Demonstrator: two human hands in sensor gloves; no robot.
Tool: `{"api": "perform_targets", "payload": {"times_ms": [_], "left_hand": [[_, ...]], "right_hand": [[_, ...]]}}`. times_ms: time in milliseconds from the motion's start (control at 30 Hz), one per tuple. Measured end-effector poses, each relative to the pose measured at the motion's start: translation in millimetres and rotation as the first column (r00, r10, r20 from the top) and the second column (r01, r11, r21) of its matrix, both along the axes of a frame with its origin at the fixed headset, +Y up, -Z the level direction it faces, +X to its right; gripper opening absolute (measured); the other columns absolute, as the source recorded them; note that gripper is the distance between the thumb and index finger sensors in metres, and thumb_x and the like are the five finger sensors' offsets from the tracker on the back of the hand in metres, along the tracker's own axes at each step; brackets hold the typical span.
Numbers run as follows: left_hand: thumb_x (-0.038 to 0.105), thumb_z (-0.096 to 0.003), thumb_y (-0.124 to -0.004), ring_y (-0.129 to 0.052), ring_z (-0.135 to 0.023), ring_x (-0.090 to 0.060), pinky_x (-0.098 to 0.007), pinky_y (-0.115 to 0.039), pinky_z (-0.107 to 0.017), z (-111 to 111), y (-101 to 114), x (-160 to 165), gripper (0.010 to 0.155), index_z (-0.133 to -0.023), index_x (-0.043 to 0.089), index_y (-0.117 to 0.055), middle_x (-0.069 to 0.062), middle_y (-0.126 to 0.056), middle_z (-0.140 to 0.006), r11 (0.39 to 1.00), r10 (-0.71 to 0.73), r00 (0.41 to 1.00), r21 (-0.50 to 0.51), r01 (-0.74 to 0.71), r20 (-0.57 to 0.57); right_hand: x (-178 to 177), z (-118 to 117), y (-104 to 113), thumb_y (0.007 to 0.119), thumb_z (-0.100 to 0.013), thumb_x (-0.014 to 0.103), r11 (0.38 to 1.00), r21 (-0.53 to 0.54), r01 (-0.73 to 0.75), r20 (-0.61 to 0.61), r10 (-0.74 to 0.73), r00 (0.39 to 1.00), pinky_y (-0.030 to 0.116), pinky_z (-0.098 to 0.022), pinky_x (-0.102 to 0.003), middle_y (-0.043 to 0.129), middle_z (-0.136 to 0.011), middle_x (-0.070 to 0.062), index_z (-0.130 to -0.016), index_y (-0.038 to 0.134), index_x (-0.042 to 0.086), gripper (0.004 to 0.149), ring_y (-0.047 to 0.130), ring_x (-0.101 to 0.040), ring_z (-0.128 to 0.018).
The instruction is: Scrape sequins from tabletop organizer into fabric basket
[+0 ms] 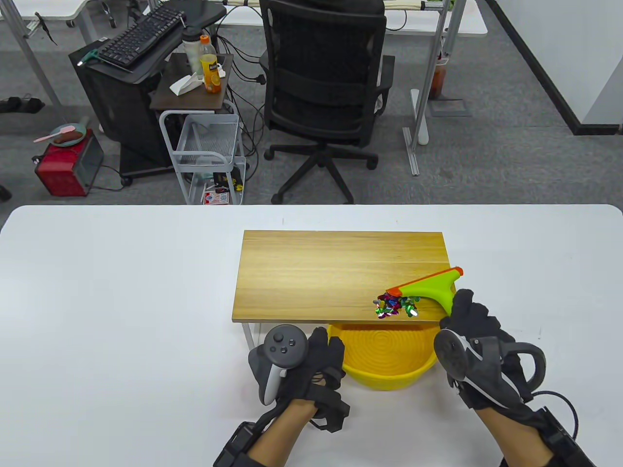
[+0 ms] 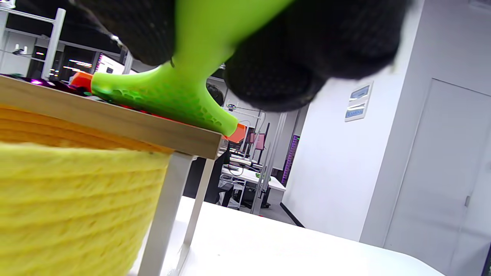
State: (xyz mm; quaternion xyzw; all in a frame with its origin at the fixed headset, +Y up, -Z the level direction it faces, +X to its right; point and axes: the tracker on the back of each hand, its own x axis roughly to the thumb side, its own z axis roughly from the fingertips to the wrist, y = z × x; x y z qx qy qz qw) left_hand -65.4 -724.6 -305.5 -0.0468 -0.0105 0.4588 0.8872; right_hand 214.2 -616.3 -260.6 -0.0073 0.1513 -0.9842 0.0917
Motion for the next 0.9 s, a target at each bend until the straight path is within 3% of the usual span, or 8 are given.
{"api": "perform_targets", "payload": {"times_ms": [233,433,633,900], "left_hand": [[0.042,-0.0508,-0.069,-0.110,-0.011,-0.026,-0.041,-0.095,-0.007,0,1,0,0.057,-0.081,-0.007,-0.068,-0.016,-0.107,-0.036,1.000,0.001,1.000,-0.010,-0.001,0.003],[0.041,-0.0504,-0.069,-0.110,-0.011,-0.026,-0.042,-0.095,-0.007,0,1,-3,0.057,-0.081,-0.007,-0.068,-0.016,-0.107,-0.036,1.000,0.009,1.000,-0.011,-0.009,-0.005],[0.041,-0.0503,-0.069,-0.110,-0.011,-0.027,-0.042,-0.095,-0.007,0,2,-5,0.057,-0.080,-0.007,-0.069,-0.017,-0.107,-0.036,1.000,-0.003,1.000,0.002,0.003,-0.008],[0.041,-0.0501,-0.070,-0.110,-0.010,-0.027,-0.043,-0.094,-0.006,0,3,-7,0.057,-0.080,-0.007,-0.069,-0.017,-0.107,-0.035,1.000,-0.012,1.000,0.008,0.012,-0.005]], "right_hand": [[6,49,8,0.074,-0.062,0.039,0.999,-0.028,-0.024,-0.052,0.022,0.998,0.088,-0.030,-0.035,0.084,-0.087,-0.024,-0.107,0.059,0.001,0.061,0.100,-0.033,-0.048],[4,68,19,0.074,-0.062,0.040,1.000,-0.013,-0.028,-0.092,0.027,0.995,0.088,-0.030,-0.036,0.084,-0.087,-0.023,-0.107,0.060,0.001,0.061,0.100,-0.033,-0.048],[-14,42,30,0.074,-0.061,0.039,1.000,0.018,-0.006,-0.087,0.007,0.996,0.088,-0.031,-0.036,0.084,-0.088,-0.023,-0.107,0.059,0.001,0.061,0.100,-0.033,-0.049],[-42,-7,24,0.073,-0.061,0.039,0.999,-0.024,-0.023,-0.051,0.021,0.998,0.088,-0.032,-0.036,0.083,-0.088,-0.023,-0.107,0.058,0.002,0.061,0.099,-0.033,-0.049]]}}
